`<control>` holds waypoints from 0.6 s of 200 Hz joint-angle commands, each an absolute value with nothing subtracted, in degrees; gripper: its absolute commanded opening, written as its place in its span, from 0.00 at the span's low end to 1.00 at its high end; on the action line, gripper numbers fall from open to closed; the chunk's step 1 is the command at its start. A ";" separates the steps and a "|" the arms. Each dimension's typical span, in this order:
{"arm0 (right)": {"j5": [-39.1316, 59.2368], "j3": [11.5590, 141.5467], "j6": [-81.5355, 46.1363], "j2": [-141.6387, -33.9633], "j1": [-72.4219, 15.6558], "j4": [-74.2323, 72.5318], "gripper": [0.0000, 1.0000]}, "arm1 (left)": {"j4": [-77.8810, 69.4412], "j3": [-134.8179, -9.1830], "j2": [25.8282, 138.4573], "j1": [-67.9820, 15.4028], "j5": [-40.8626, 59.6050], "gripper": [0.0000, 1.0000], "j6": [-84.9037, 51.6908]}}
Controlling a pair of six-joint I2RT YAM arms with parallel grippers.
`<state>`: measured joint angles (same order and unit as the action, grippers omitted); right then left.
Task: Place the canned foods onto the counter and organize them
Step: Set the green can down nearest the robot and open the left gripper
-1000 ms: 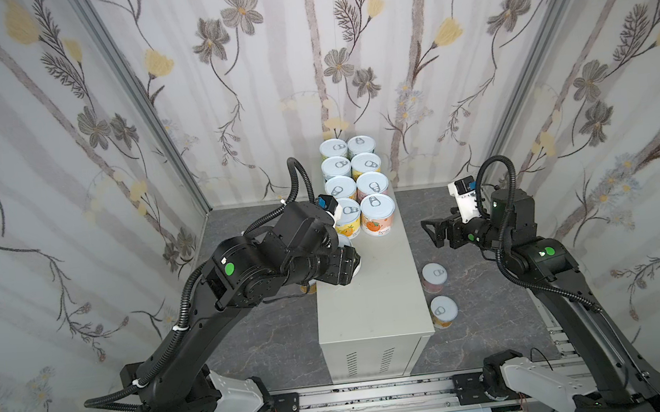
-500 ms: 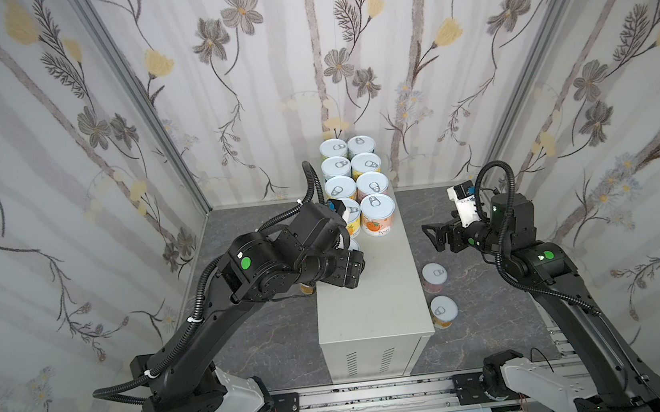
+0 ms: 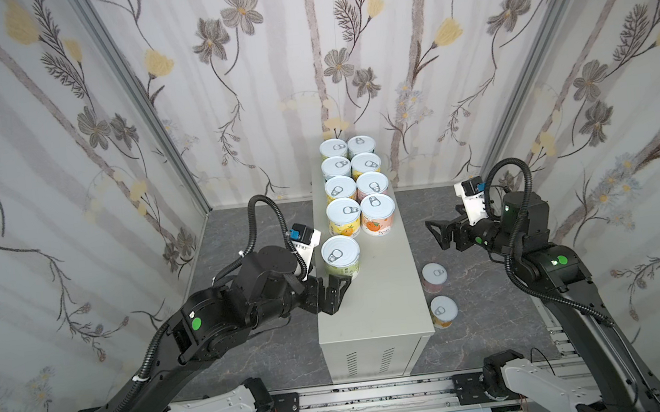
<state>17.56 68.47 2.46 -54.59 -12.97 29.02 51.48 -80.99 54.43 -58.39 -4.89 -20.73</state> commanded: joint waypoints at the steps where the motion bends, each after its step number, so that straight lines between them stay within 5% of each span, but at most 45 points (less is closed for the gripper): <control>1: 25.44 69.08 5.60 -52.44 -13.70 25.11 1.00 | 37.79 -75.59 49.14 -58.36 -5.38 1.00 -17.08; 38: 31.40 69.08 4.74 -50.01 -15.26 20.10 1.00 | 26.62 -64.97 41.48 -58.40 -6.24 0.97 -12.63; 120: 32.59 68.80 4.04 -52.29 -20.91 16.83 1.00 | 14.85 -57.15 42.85 -58.38 -9.52 0.80 -2.89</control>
<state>31.51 68.69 3.51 -51.37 -20.01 19.86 22.61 -59.09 43.42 -58.33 -9.41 -7.27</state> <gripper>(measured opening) 0.996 0.823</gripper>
